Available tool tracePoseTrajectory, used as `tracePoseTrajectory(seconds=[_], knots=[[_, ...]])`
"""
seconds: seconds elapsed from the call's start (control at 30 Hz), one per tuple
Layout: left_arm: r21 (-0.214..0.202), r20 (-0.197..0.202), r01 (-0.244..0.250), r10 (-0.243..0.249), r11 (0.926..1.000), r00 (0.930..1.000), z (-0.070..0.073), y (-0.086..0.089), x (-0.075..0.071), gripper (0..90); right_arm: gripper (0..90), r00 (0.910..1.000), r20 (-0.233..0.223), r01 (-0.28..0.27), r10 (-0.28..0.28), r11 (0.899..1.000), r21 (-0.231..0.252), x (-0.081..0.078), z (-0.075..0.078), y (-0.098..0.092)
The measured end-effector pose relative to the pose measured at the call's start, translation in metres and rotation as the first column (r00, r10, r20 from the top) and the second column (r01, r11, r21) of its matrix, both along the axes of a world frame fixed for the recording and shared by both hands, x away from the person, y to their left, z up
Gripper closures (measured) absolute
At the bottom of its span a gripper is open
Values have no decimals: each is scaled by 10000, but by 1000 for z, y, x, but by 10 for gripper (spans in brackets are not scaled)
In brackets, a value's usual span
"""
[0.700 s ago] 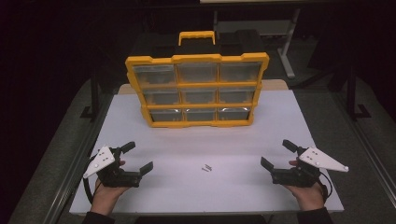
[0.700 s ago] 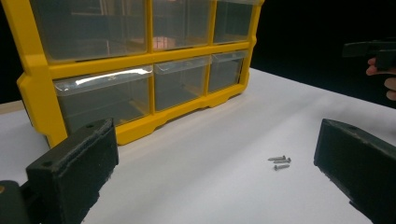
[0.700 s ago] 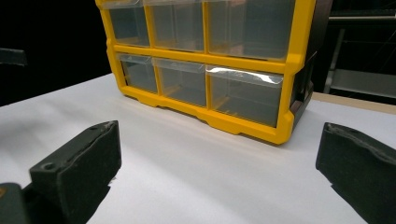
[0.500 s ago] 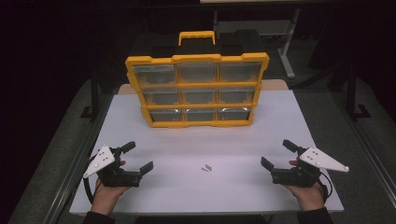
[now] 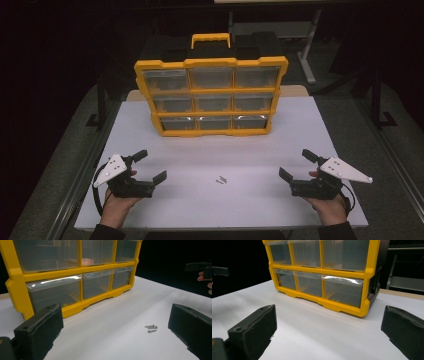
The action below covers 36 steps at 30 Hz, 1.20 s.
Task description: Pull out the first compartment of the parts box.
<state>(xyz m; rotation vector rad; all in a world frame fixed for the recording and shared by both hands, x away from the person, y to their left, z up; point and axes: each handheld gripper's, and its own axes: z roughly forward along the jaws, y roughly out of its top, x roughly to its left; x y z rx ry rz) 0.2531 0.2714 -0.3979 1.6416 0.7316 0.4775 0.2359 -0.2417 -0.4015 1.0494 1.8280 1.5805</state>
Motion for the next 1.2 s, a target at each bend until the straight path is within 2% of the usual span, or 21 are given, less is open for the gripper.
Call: tracePoseTrajectory(seconds=[0.27, 0.4, 0.53, 0.8, 0.9, 1.2], knots=[[-24, 42, -98, 98, 9999, 9999, 1, -3, 1, 0, 0, 10000, 60, -41, 41, 10000, 2, 0, 0, 1], [-89, -38, -130, 129, 9999, 9999, 1, -8, 3, 0, 0, 9998, 26, -194, 194, 9998, -76, 2, -1, 2], [-3, 71, -64, 64, 10000, 10000, 2, -18, 5, 0, 0, 9998, 9, -174, 174, 9998, 68, 2, 0, 2], [143, 147, -37, 34, 9999, 9999, 5, -25, 3, 0, 0, 9994, 91, -324, 325, 9995, -26, 1, 1, 6], [52, 183, -110, 109, 9999, 9998, 6, -27, 3, 0, 0, 9995, 83, -308, 308, 9995, -9, 1, 1, 6], [160, 245, -89, 85, 9998, 9997, 8, -40, 9, 0, 0, 9997, 67, -218, 217, 9997, 104, 1, 1, 2]])
